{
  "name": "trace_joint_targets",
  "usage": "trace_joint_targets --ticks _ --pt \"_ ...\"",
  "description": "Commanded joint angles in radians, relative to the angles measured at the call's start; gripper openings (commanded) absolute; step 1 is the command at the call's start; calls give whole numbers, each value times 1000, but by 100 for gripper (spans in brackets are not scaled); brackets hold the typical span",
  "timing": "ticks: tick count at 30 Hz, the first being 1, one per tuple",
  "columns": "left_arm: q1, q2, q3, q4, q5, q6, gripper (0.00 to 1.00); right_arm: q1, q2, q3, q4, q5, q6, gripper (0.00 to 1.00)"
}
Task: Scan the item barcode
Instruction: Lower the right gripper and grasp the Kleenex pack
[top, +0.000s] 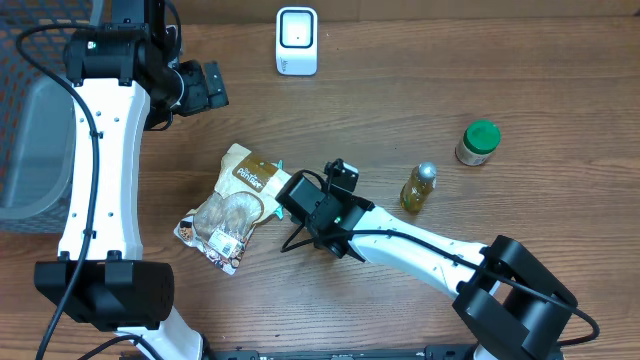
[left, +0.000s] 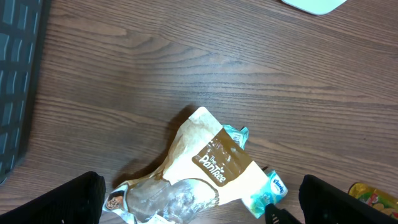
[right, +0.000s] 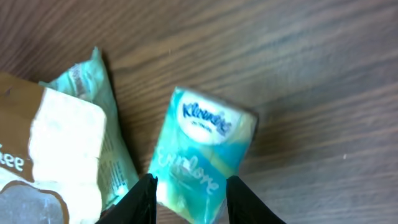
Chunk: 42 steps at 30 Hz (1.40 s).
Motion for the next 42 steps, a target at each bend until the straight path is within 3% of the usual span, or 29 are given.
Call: trace_joint_targets --ticks 1,8,18,31,38,42 --pt "0 0 2 0 3 -7 100 -8 -13 -24 0 -23 71 33" --pt "0 0 2 0 3 -6 100 -35 -13 -66 13 -23 138 33" --pt "0 0 2 0 3 -6 100 -36 -13 -124 146 -24 136 30" --pt "0 0 2 0 3 -6 100 -36 4 -148 180 -24 137 30" --pt "0 0 2 0 3 -7 100 -36 37 -150 178 -24 137 18" --pt "0 0 2 0 3 -6 100 -36 53 -154 181 -28 137 16"
